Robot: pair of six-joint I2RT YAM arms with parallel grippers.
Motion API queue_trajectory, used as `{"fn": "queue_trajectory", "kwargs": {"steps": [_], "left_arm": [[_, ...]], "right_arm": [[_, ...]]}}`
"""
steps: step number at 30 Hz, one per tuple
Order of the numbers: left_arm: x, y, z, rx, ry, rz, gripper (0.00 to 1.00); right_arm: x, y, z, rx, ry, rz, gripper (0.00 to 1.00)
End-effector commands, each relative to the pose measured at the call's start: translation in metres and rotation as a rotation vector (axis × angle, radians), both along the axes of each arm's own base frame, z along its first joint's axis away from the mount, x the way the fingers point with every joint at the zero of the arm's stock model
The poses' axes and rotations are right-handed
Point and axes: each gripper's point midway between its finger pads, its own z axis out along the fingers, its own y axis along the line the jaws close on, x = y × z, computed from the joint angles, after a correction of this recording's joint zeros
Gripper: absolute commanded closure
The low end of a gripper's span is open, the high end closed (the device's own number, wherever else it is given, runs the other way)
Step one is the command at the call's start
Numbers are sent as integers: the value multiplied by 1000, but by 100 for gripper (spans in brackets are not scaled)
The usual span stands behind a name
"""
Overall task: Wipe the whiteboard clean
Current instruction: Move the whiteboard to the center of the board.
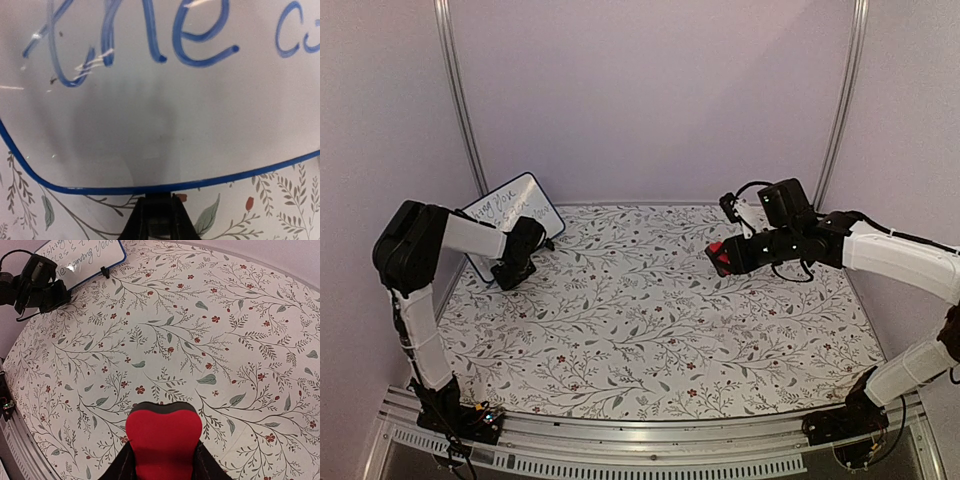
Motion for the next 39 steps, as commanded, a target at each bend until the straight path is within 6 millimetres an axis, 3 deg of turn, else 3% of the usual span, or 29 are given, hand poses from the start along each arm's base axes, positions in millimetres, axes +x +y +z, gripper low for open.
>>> {"fn": "queue_trajectory", "kwargs": {"steps": [1, 9, 27, 32, 39], "left_arm": [[-21, -35, -12, -66, 53, -105, 100], [-50, -79, -17, -118, 56, -195, 100], [-139, -214, -33, -186, 147, -422, 100], [-153, -247, -27, -185, 154, -469, 100], [-165, -295, -23, -219, 172, -557, 92]], "right_arm": [[2, 7, 1, 3, -8, 17, 64], [5, 9, 1, 6, -5, 16, 64], [6, 13, -2, 7, 1, 9, 65], [6, 12, -1, 5, 1, 4, 65], [5, 9, 1, -3, -1, -3, 64]]}}
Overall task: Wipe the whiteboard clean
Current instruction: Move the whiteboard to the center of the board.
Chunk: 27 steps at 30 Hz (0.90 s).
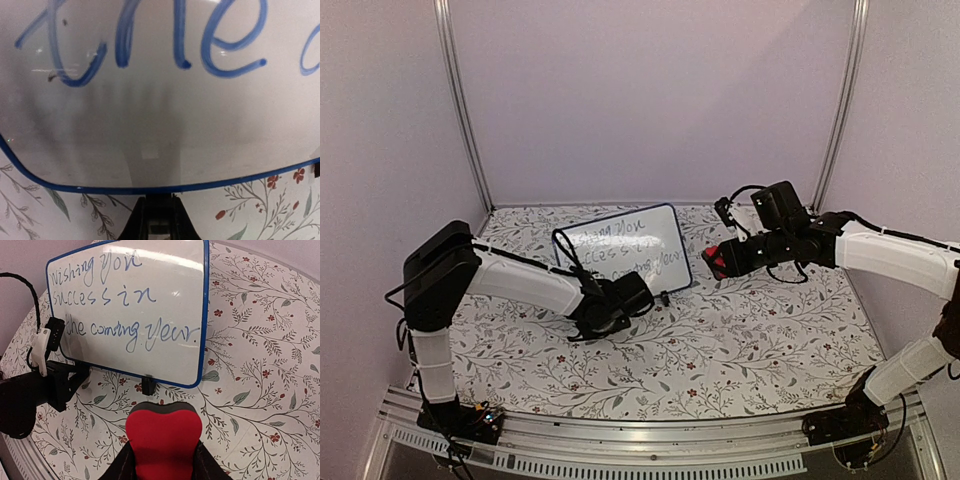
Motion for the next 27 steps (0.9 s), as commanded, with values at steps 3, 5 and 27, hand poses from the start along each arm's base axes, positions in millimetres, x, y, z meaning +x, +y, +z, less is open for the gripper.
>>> {"fn": "queue_trajectory", "kwargs": {"steps": [3, 5, 27], "left_arm": [[-36, -36, -22, -37, 147, -89, 87], [-39, -41, -21, -42, 148, -108, 82], [-47, -37, 148, -112, -168, -337, 25]], "right_arm": [[2, 1, 16, 10, -35, -11, 64], [1, -1, 17, 6, -38, -12, 64], [-4, -7, 29, 17, -60, -17, 64]]}}
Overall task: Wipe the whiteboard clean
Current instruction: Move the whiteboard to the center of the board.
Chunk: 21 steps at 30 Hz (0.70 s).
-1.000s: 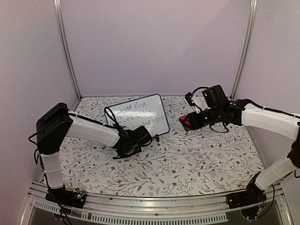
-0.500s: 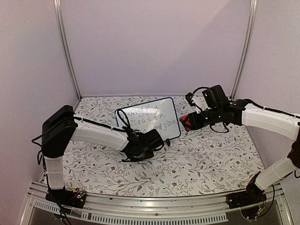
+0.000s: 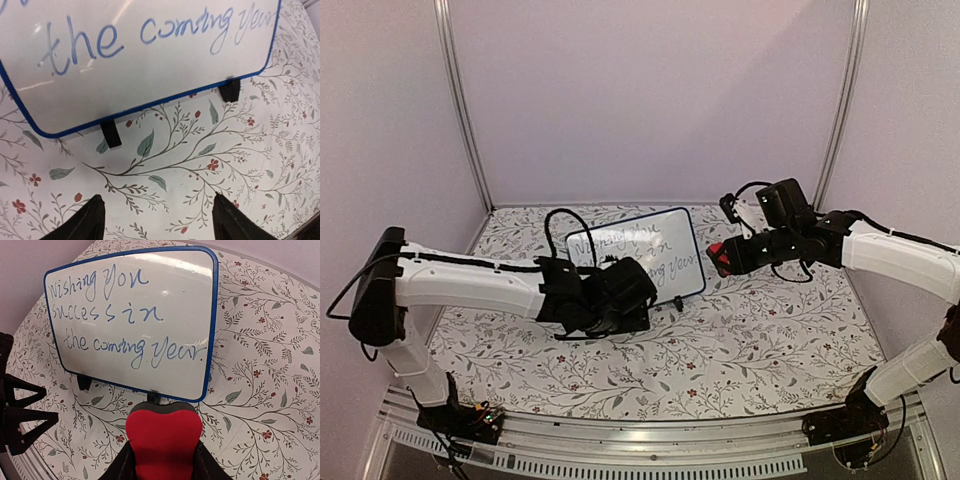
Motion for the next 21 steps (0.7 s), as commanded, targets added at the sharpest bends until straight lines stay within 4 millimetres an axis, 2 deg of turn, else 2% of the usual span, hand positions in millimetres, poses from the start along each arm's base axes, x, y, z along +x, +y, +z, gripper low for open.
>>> {"fn": "queue_trajectory", "kwargs": {"steps": [1, 4, 6, 7, 9, 11, 14, 17, 19, 21], "left_arm": [[15, 29, 94, -16, -214, -43, 22], [39, 67, 146, -50, -302, -30, 15], [56, 96, 173, -73, -360, -49, 11], [64, 108, 187, -113, -388, -68, 4], [82, 133, 208, -181, -437, -84, 0], [99, 155, 221, -211, -485, -88, 0], [123, 172, 218, -260, -493, -88, 0], [144, 177, 199, -304, -470, -98, 1], [156, 181, 178, -326, -449, -101, 6], [164, 182, 167, -366, -454, -118, 14]], "right_arm": [[-4, 1, 19, 28, -36, 9, 64], [-4, 1, 18, 31, -42, 11, 64], [-4, 4, 18, 40, -41, 16, 64], [-5, 5, 18, 48, -37, 21, 64], [-7, 11, 17, 58, -30, 33, 64], [-9, 15, 18, 61, -30, 43, 64], [-9, 21, 17, 56, -27, 52, 64], [-11, 27, 18, 55, -26, 65, 64], [-13, 31, 16, 50, -21, 75, 64], [-16, 33, 15, 44, -19, 84, 64]]}}
